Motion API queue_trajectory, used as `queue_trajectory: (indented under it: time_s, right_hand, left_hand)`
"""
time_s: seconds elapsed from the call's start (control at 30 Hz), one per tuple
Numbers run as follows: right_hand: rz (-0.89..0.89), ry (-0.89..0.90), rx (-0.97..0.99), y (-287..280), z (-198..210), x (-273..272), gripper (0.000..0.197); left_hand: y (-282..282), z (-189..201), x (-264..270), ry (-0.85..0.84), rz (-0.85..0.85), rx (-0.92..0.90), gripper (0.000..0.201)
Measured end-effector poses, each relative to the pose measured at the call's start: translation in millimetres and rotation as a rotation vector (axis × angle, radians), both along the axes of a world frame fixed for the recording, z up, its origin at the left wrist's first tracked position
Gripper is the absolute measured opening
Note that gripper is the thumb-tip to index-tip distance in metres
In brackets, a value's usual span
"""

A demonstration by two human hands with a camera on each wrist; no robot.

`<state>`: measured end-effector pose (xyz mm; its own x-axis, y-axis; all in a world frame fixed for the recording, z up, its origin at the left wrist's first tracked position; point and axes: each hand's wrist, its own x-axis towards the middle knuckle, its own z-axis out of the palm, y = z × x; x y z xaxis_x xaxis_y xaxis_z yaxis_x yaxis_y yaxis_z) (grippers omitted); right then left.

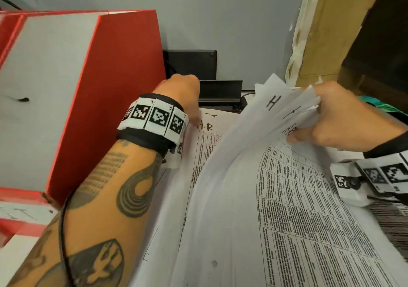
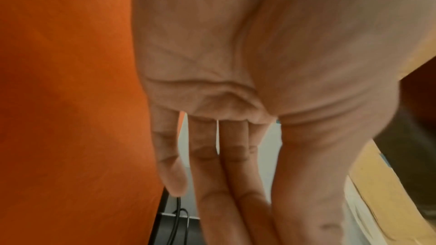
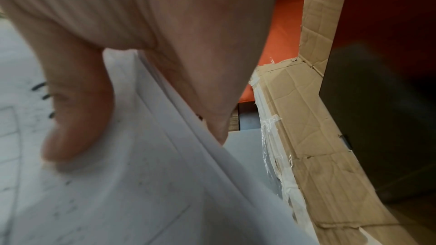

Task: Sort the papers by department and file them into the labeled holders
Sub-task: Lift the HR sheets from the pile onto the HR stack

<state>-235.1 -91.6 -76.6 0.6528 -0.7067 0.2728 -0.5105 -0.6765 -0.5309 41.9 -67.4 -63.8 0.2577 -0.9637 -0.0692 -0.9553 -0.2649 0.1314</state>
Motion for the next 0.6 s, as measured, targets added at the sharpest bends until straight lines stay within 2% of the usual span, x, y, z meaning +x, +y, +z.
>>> queue_trajectory:
  time_s: [0.1, 0.17, 0.23, 0.3, 0.4, 0.43, 0.5, 0.53, 0.57, 0.6]
  right_hand:
    - [0.066, -0.050, 0.081, 5, 1, 2, 0.037]
    - [0.091, -0.071, 0.082, 8, 2, 6, 0.035]
    - [0.133, -0.073, 0.052, 10, 1, 10, 0.038]
    - [0.166, -0.057, 0.035, 12, 0, 13, 0.042]
    - [0.103, -0.028, 0.032, 10, -1, 12, 0.045]
    - [0.085, -0.033, 0.024, 8, -2, 10, 0.045]
    - [0.075, -0.074, 0.029, 3, -1, 7, 0.051]
    - [0.078, -0.090, 0.038, 1, -1, 5, 0.059]
    - [0.093, -0.094, 0.039, 0, 0, 3, 0.068]
    - [0.113, -0.081, 0.036, -2, 1, 1, 0.072]
  left_hand:
    - [6, 12, -4, 0.054, -0.014, -0.071, 0.039]
    - [13, 21, -7, 0.128, -0.075, -0.116, 0.025]
    - [20, 31, -10, 0.251, -0.207, -0.139, 0.014]
    - [28, 37, -14, 0.419, -0.413, -0.080, 0.010]
    - [38, 37, -20, 0.740, -0.690, 0.043, 0.016]
    - [37, 34, -19, 0.814, -0.713, 0.062, 0.021]
    - [29, 26, -17, 0.902, -0.629, 0.041, 0.037]
    - [24, 22, -15, 0.866, -0.541, 0.016, 0.044]
    - [19, 18, -12, 0.726, -0.458, -0.012, 0.048]
    - [13, 14, -8, 0.507, -0.393, -0.028, 0.047]
